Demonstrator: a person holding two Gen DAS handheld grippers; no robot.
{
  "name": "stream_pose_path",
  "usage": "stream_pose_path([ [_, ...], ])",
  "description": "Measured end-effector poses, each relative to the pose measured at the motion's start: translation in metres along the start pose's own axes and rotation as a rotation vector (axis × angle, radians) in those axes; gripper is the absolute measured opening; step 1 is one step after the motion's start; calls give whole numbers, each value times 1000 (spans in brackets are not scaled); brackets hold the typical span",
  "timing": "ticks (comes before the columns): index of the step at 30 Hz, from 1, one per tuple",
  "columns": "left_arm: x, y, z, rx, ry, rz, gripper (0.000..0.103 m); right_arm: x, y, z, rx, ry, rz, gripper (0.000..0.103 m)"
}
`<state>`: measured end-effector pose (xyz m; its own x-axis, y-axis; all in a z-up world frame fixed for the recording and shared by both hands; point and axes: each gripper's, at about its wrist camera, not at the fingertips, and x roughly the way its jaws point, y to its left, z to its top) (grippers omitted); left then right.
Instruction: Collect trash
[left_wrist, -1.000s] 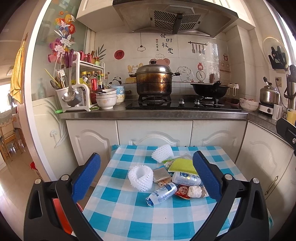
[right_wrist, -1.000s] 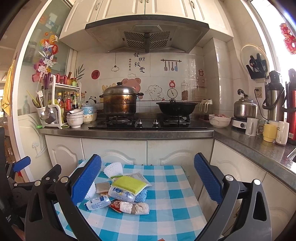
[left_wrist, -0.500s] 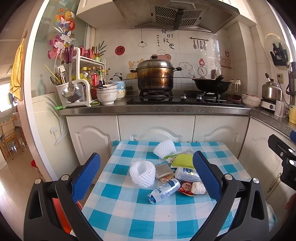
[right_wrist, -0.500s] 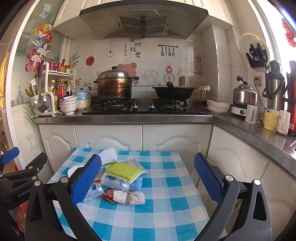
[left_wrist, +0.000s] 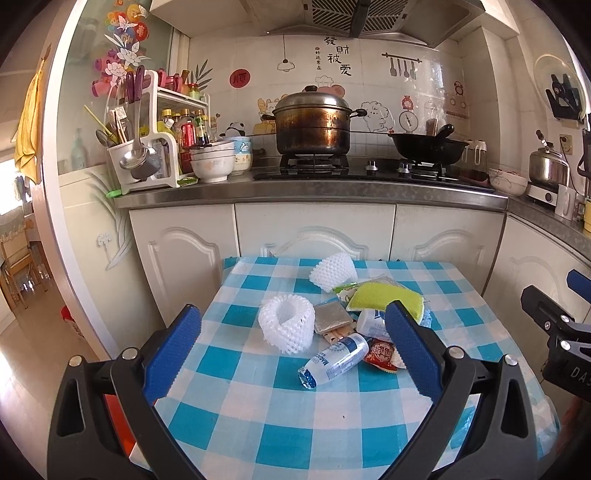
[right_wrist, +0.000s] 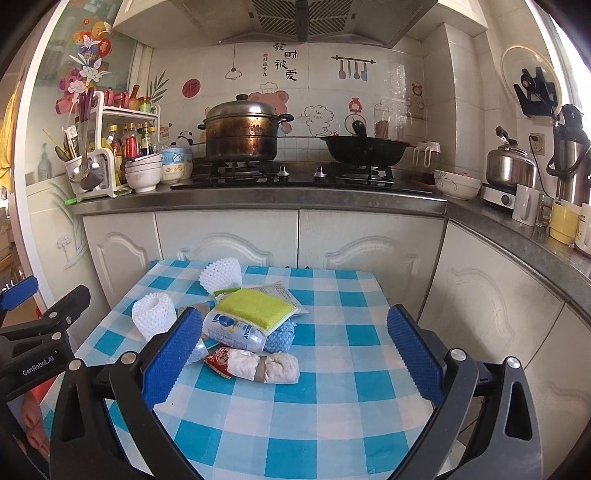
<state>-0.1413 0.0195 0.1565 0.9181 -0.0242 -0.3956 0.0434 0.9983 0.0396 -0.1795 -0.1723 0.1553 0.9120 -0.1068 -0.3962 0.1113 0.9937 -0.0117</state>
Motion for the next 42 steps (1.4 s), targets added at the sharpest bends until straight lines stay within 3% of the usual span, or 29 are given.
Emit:
stream_pose_path([
  [10, 27, 1, -26, 22, 82, -17, 100, 30, -7, -22, -1, 66, 93, 99],
  [20, 69, 21, -62, 71, 222, -147, 100, 64, -8, -40, 5, 163, 238, 98],
  [22, 78, 26, -63, 67, 241, -169, 97, 70, -7, -42, 18, 176, 261, 92],
  [24, 88, 31, -63, 58, 257, -181, 91, 80, -6, -44, 25, 197, 291, 68],
  [25, 95, 33, -62, 57, 269, -189, 86, 85, -6, -46, 29, 213, 300, 67],
  [27, 111, 36, -61, 57, 306, -202, 80, 96, -4, -49, 35, 244, 330, 67],
  [30, 134, 40, -58, 45, 347, -210, 78, 104, 1, -51, 24, 263, 357, 68],
  [33, 153, 38, -52, 35, 364, -219, 78, 111, 6, -52, 20, 265, 374, 87],
  [34, 162, 37, -50, 33, 373, -215, 78, 114, 9, -52, 8, 264, 367, 89],
  [38, 193, 33, -48, 18, 427, -191, 78, 130, 17, -55, -79, 291, 332, 89],
  [42, 213, 31, -44, 14, 453, -168, 71, 147, 14, -56, -103, 327, 320, 89],
])
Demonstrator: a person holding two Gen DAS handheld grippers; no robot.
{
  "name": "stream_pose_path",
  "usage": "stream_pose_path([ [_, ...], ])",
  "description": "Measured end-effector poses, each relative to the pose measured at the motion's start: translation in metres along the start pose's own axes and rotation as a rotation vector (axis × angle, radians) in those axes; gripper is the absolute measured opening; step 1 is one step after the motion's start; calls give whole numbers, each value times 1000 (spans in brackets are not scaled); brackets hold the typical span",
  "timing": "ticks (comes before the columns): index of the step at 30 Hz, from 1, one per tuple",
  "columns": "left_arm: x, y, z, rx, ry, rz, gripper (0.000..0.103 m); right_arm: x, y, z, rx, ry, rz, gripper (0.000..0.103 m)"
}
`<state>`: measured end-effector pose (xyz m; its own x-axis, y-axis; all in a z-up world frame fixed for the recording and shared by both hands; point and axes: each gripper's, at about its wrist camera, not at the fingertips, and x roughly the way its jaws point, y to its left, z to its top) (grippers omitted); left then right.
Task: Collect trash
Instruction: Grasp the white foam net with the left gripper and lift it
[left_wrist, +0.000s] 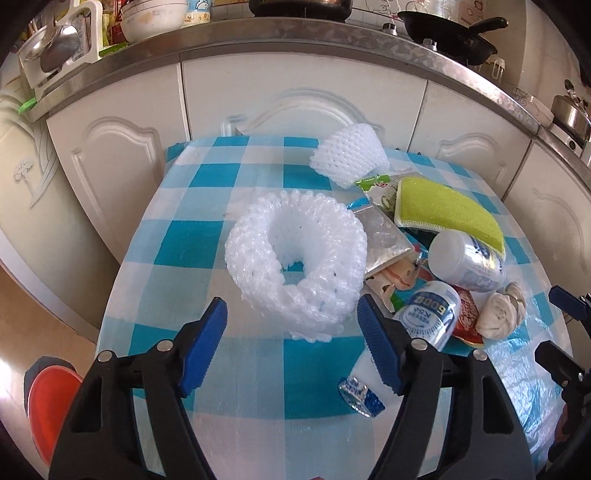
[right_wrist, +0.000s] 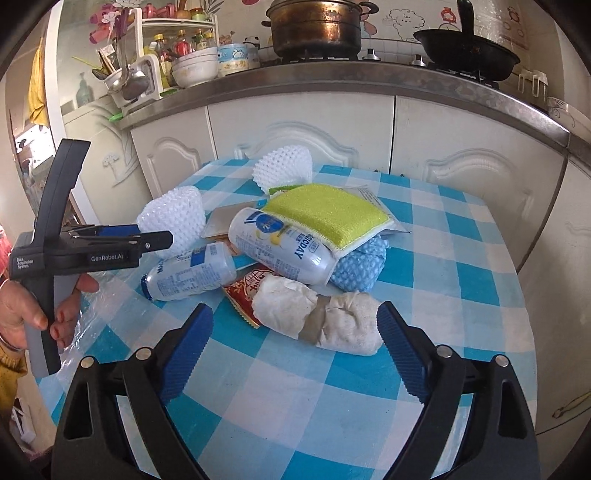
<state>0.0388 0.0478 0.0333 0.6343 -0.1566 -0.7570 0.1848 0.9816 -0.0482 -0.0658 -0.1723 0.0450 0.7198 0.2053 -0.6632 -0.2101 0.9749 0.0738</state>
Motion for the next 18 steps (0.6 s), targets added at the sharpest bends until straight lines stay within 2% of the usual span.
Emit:
stream_pose_path([
  [2, 8, 3, 5, -18, 18, -1, 67, 8, -2, 3, -12, 13, 1, 89],
  [6, 24, 5, 12, -54, 62, -14, 47, 28, 2, 5, -85, 51, 30, 89],
  [8, 28, 6, 14, -64, 61, -16, 43, 38, 3, 4, -110, 74, 37, 89],
  [10, 28, 6, 15, -71, 57, -21, 38, 45, 2, 3, -119, 84, 20, 83],
  [11, 28, 7, 15, -75, 55, -25, 36, 47, 0, 3, -122, 85, 3, 75],
  [12, 29, 7, 16, -77, 53, -27, 34, 48, -1, 3, -119, 82, 4, 71],
  [16, 27, 7, 14, -83, 42, -34, 30, 46, -10, 4, -74, 81, 39, 64],
  [18, 25, 8, 13, -89, 36, -40, 29, 43, -11, 4, -59, 82, 43, 57],
])
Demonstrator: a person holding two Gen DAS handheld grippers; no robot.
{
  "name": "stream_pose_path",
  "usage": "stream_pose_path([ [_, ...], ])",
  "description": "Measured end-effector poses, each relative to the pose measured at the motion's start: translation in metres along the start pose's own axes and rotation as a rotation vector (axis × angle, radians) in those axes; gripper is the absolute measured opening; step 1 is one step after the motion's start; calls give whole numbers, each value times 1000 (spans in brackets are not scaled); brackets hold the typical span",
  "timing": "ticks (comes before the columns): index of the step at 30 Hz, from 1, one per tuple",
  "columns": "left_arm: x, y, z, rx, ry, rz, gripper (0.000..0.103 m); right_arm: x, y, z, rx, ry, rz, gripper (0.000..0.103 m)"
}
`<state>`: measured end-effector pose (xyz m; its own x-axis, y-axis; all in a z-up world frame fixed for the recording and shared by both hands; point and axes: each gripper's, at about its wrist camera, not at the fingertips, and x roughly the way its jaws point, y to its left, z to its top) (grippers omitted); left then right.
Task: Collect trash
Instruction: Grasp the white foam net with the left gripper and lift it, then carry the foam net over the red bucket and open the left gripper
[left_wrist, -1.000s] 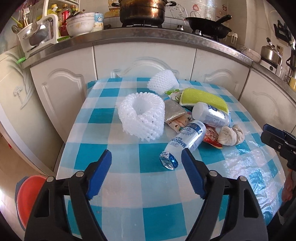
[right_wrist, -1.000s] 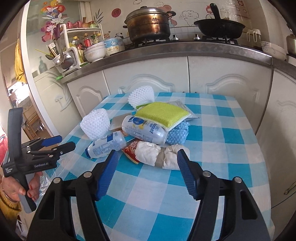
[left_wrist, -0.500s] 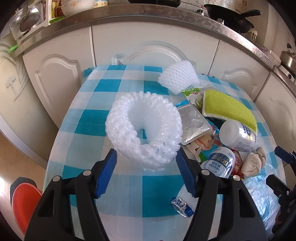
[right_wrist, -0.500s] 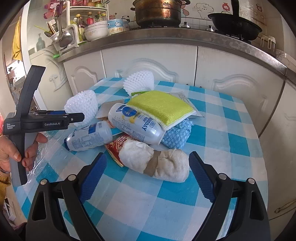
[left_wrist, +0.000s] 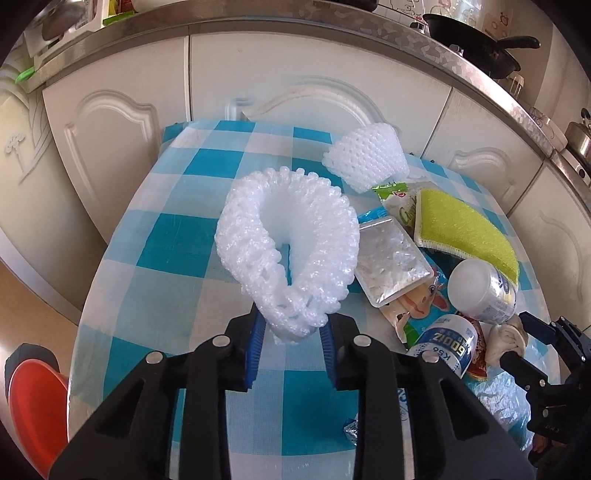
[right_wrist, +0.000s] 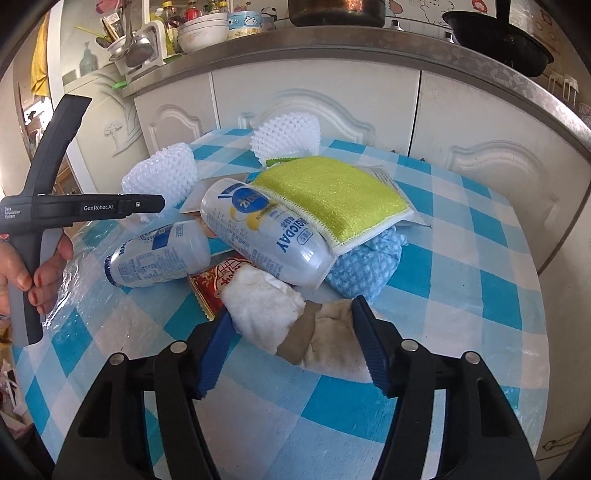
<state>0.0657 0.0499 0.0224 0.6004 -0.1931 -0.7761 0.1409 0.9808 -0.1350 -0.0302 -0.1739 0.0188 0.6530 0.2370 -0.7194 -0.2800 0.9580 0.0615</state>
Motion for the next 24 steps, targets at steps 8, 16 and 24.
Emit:
stream_pose_path([
  [8, -27, 8, -12, -19, -45, -31, 28, -13, 2, -2, 49, -6, 3, 27],
  [16, -72, 35, -33, -41, -97, -17, 28, -50, 28, 5, 63, -65, 57, 25],
  [24, -133, 101, -66, -124, -157, 56, 28, -63, 107, 51, 28, -99, 358, 25],
])
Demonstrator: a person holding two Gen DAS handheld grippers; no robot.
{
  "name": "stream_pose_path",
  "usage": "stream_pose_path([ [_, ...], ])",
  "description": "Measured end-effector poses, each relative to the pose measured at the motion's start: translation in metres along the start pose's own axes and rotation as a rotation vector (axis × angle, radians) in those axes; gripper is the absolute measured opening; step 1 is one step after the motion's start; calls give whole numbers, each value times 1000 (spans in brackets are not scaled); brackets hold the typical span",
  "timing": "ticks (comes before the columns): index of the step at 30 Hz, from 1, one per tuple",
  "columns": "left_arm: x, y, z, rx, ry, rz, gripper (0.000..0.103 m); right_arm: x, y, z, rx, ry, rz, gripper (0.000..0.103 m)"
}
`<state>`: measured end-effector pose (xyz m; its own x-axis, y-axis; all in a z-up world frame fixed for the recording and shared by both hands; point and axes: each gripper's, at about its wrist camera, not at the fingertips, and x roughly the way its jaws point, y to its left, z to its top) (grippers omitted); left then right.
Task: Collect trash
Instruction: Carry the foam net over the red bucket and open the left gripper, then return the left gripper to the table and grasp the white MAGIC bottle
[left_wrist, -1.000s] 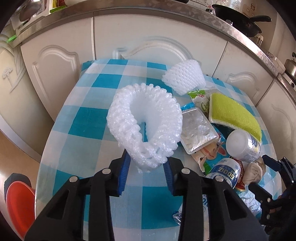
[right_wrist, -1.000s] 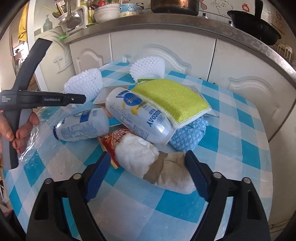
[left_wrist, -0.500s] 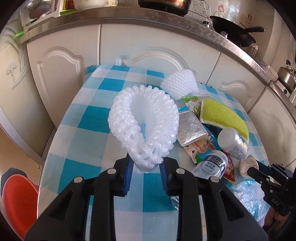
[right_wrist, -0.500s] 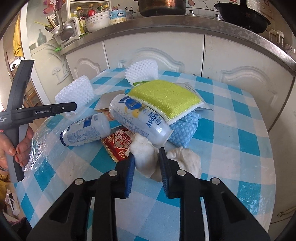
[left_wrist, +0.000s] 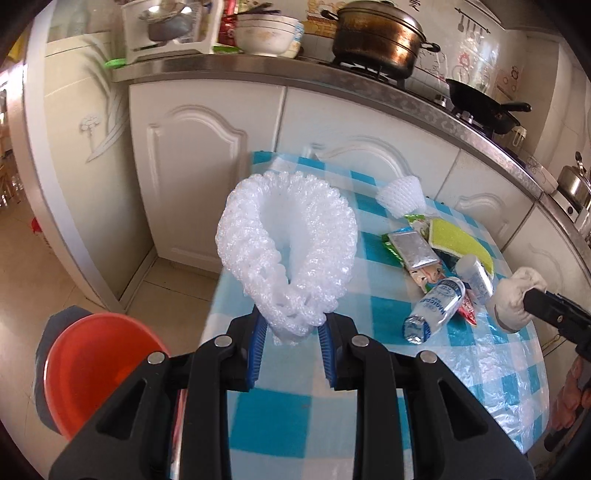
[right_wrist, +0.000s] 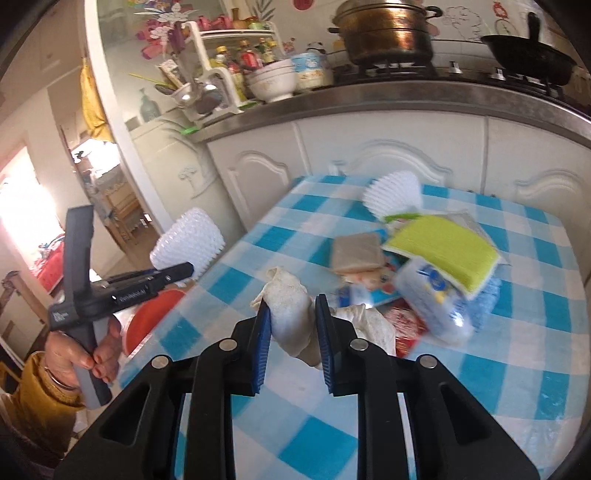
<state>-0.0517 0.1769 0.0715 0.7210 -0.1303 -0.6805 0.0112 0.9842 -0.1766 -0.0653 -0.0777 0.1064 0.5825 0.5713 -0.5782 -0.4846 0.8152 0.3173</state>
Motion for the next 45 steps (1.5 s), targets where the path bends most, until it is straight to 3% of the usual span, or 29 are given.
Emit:
stream_pose_path([
  [5, -33, 72, -19, -75, 0, 124, 28, 52, 66, 23, -26, 81, 238, 25],
  [10, -44, 148, -46, -161, 47, 246, 28, 123, 130, 26, -40, 217, 389, 25],
  [16, -27, 202, -84, -242, 145, 276, 33, 202, 182, 12, -78, 354, 412, 28],
  [18, -18, 212, -93, -267, 175, 281, 36, 219, 193, 8, -90, 384, 410, 34],
  [20, -11, 214, -102, -272, 194, 282, 44, 230, 200, 6, -99, 393, 386, 35],
  [22, -6, 215, -106, -269, 199, 313, 64, 235, 203, 7, -94, 392, 385, 38],
  [24, -3, 216, -109, -267, 200, 326, 66, 231, 198, 8, -74, 375, 362, 60],
  [28, -7, 211, -105, -267, 175, 358, 70, 205, 181, 17, -87, 301, 339, 68],
  [29, -8, 206, -100, -258, 159, 368, 70, 193, 176, 19, -102, 274, 317, 74],
  [33, -28, 181, -81, -209, 39, 405, 80, 147, 144, 19, -155, 164, 204, 88],
  [36, -42, 148, -67, -152, -51, 389, 84, 112, 114, 10, -166, 102, 102, 89],
  [41, -49, 83, -42, -41, -132, 336, 84, 60, 64, -10, -101, 37, -36, 90],
  [45, -50, 22, -26, 29, -185, 246, 84, 24, 33, -23, -60, -30, -140, 90],
])
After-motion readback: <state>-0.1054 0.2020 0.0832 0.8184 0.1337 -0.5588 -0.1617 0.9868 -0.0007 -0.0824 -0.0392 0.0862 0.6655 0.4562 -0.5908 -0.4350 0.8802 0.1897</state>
